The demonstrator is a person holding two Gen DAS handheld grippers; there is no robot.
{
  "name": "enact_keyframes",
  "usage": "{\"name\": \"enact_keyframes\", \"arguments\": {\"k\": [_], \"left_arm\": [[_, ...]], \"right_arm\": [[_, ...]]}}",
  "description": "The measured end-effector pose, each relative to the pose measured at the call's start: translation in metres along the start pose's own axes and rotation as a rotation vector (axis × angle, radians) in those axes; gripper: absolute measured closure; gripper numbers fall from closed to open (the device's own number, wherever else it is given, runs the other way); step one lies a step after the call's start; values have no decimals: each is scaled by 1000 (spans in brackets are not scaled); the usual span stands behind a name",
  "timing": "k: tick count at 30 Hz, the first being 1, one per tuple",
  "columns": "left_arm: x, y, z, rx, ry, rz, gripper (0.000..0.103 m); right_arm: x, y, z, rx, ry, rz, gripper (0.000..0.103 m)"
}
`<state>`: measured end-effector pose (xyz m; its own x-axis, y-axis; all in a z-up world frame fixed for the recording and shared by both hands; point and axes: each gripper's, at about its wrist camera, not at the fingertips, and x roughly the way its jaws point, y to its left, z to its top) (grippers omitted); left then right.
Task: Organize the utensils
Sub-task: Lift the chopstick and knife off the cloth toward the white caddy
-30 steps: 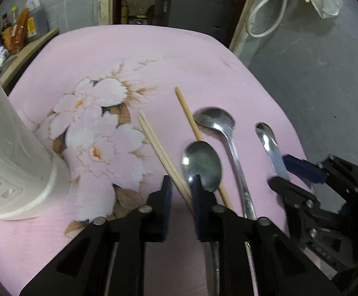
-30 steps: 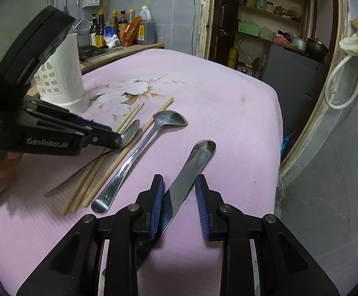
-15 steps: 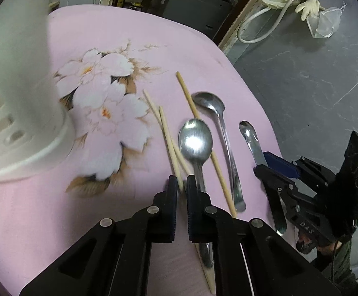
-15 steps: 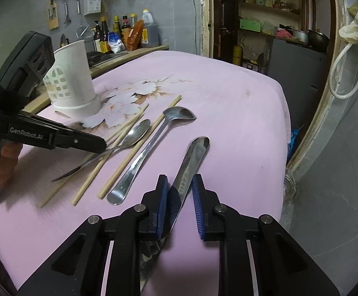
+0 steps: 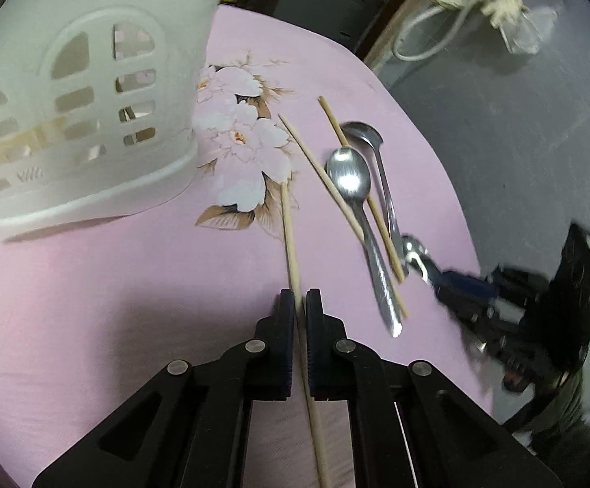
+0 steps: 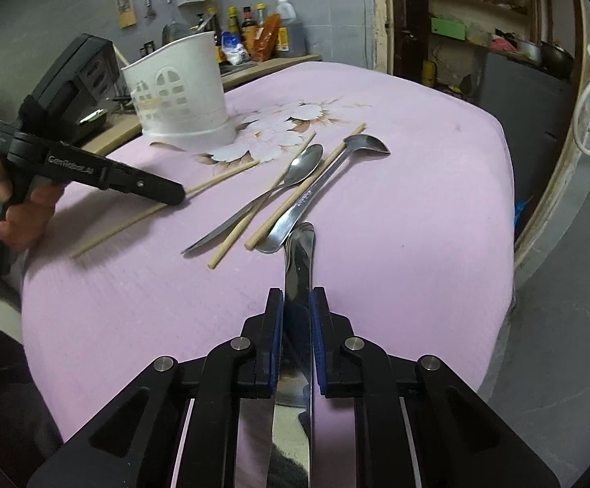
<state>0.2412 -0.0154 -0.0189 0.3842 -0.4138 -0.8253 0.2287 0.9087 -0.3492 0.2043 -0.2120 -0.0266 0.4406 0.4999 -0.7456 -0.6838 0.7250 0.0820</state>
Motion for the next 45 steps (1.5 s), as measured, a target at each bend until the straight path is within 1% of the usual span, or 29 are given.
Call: {"name": "enact_keyframes", "arguments": {"k": [2,4,7,9,11,13,16,19,22,24,25,26,27,30,34,38,39,41,43,45], "left_arm": [[-3,-5,-4,61,-8,44,98],[-4,-14,-5,131,-1,99,98],[-2,-25,-6,212,26,157,97],[-1,-30,-8,258,44,185,96],[1,-35,-9,301,63,209,95],[2,-35,-13,332,82,223,95],[7,-40,-11,362,113,241,93],[12,-41,-13,384,140,259,92],[15,-45,-12,401,153,281,92],[17,-47,-12,406,148,290,94],[17,-47,-13,409,140,297,98],[18,-46,-13,410,131,306,101],[17,-44,-16,403,118,306,101],[8,-36,-20,345,73,266,101],[-7,-25,-30,276,-15,194,101],[-24,-17,-43,231,-127,142,101],[-27,-18,-44,218,-164,137,101],[-33,-19,-45,202,-251,138,101],[-40,-19,-51,197,-326,160,101],[-49,-20,-56,184,-384,161,101]], "right_arm": [[2,0,2,-3,9,-11,90],[4,6,6,-40,22,-55,88],[8,16,12,-103,46,-131,80],[10,17,12,-116,61,-150,78],[9,16,12,-109,82,-142,78],[8,12,12,-85,101,-115,77],[10,7,13,-60,135,-81,76],[16,9,17,-79,158,-77,76],[20,8,22,-90,186,-62,78],[21,4,24,-76,201,-45,84],[21,3,24,-67,202,-49,87],[21,5,24,-73,202,-58,89],[20,6,24,-77,201,-64,89],[18,15,22,-117,180,-100,90],[9,12,16,-82,108,-98,90],[-8,14,11,-27,-34,-80,90],[-13,16,10,-13,-88,-73,90],[-19,20,9,-1,-160,-49,90],[-21,27,10,6,-228,-27,90],[-22,34,15,-10,-261,-21,90]]}}
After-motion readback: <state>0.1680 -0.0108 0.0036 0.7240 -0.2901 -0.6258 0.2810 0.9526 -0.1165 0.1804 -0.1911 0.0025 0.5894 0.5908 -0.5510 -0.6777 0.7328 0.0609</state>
